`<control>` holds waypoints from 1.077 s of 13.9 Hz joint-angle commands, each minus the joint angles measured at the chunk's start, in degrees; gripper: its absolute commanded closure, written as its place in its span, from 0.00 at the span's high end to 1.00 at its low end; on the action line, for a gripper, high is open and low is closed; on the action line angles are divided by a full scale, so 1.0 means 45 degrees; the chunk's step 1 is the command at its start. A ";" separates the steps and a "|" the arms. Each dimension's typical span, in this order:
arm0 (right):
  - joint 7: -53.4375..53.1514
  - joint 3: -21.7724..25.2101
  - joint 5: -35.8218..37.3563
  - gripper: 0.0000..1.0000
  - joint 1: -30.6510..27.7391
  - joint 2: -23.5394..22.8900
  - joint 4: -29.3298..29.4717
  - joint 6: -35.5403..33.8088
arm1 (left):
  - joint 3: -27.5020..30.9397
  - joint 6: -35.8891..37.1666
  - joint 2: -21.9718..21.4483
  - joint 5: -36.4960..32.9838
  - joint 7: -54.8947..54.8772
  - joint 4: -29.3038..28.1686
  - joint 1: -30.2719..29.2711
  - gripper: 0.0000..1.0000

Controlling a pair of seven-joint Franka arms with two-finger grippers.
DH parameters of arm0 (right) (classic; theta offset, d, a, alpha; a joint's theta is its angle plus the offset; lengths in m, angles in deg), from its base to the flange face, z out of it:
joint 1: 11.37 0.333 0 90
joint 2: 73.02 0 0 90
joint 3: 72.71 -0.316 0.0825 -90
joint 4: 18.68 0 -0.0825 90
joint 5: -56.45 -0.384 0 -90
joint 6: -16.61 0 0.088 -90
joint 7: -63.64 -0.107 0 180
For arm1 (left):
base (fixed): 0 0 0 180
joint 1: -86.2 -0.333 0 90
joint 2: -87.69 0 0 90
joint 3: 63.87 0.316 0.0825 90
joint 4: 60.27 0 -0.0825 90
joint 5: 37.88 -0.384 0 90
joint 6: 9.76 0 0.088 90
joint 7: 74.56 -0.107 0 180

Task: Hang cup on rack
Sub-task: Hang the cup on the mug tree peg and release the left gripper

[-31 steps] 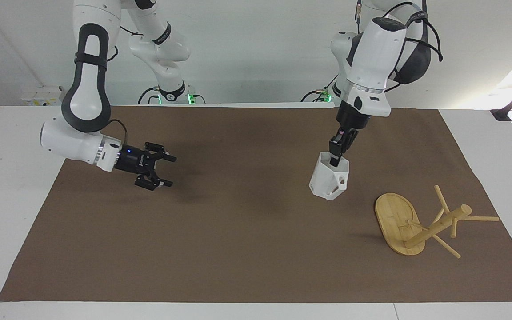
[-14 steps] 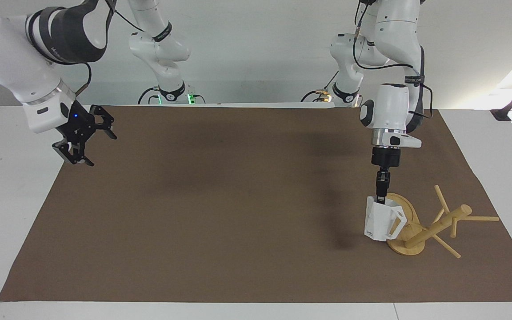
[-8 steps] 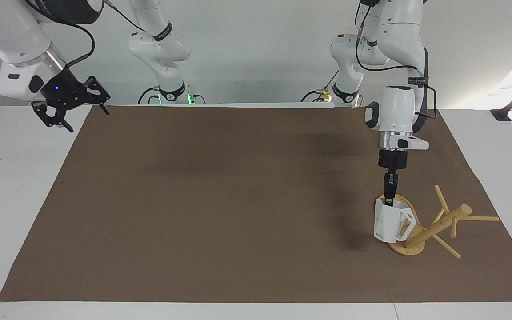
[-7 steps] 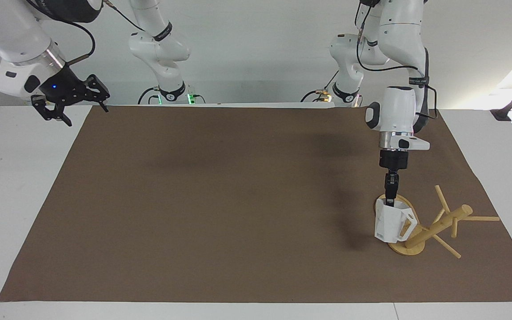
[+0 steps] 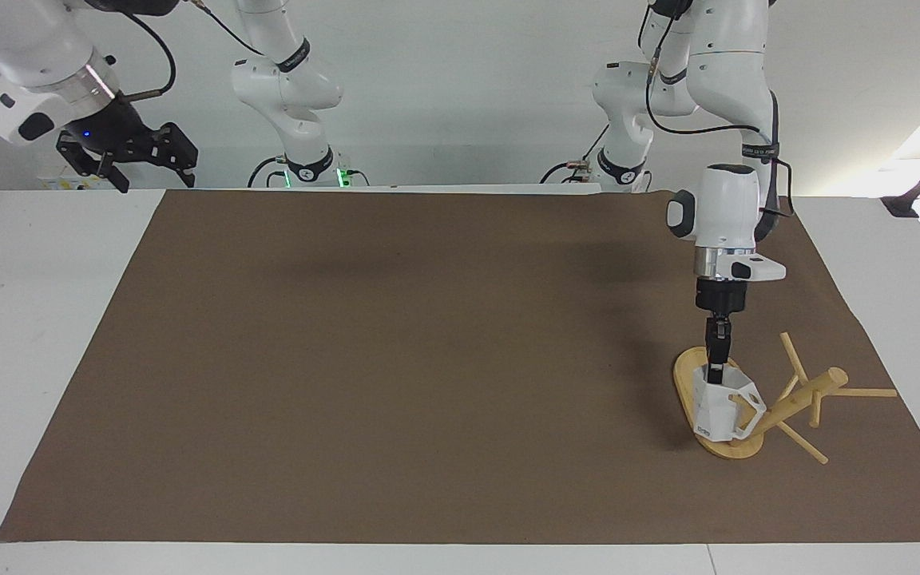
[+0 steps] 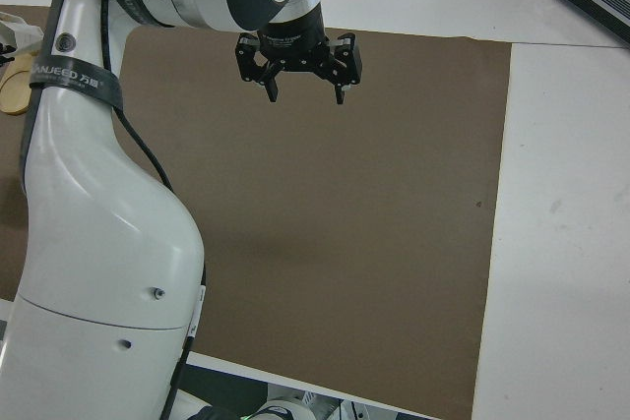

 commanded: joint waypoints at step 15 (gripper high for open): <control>-0.0279 0.0176 -0.0078 0.99 -0.0050 0.0055 -0.0865 -0.0117 | -0.0017 1.6222 -0.3839 -0.0059 -0.2213 0.5127 -0.0285 1.00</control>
